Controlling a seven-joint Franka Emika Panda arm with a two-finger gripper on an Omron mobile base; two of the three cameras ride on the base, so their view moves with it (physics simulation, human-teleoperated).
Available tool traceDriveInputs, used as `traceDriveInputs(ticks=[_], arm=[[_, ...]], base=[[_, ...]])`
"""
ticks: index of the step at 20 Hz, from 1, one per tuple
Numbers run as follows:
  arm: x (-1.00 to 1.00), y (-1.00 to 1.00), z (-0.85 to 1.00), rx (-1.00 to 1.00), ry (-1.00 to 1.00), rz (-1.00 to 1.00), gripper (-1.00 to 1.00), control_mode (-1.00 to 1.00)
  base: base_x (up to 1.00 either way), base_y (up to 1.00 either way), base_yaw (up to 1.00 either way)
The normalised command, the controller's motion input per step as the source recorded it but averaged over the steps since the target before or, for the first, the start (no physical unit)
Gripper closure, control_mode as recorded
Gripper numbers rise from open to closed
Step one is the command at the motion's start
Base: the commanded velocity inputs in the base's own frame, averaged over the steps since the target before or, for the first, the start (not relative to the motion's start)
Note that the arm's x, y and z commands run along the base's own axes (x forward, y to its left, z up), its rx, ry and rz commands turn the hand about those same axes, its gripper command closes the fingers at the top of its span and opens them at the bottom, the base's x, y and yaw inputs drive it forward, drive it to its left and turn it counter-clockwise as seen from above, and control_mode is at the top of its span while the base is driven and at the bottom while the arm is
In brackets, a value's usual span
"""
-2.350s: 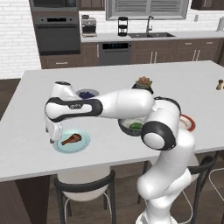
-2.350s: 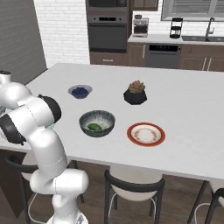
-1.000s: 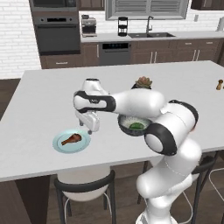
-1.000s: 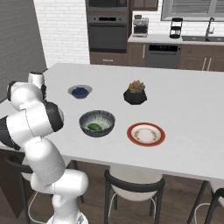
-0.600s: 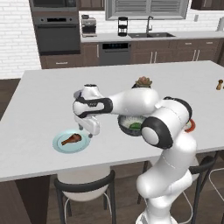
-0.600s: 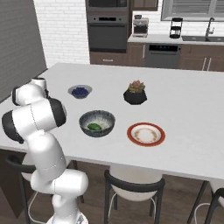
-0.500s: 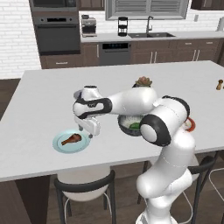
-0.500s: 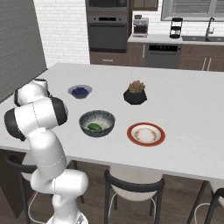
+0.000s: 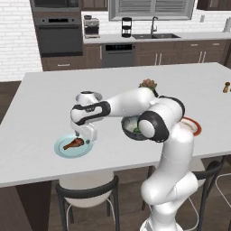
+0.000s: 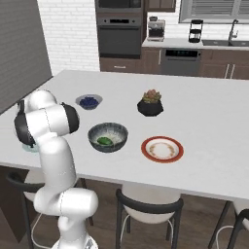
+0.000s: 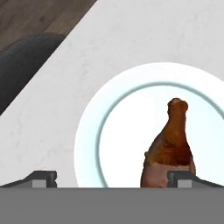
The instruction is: Pick the chicken drumstick and broccoli from their plates and place them in the bowl. Then put the bowl in the fridge.
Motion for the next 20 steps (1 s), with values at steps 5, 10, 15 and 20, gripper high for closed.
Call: traceDriveInputs(ticks=[5,10,15,20], arm=[[0.17,0.17,-0.30,0.00,0.00,0.00,-1.00,-1.00],[0.33,0.06,-0.17,0.00,0.00,0.00,-1.00,-1.00],[0.18,0.00,-0.37,0.00,0.00,0.00,-1.00,-1.00],[0.14,0.02,-0.28,0.00,0.00,0.00,-1.00,-1.00]], base=[[0.00,0.00,0.00],[0.00,0.00,0.00],[0.00,0.00,0.00],[0.00,0.00,0.00]])
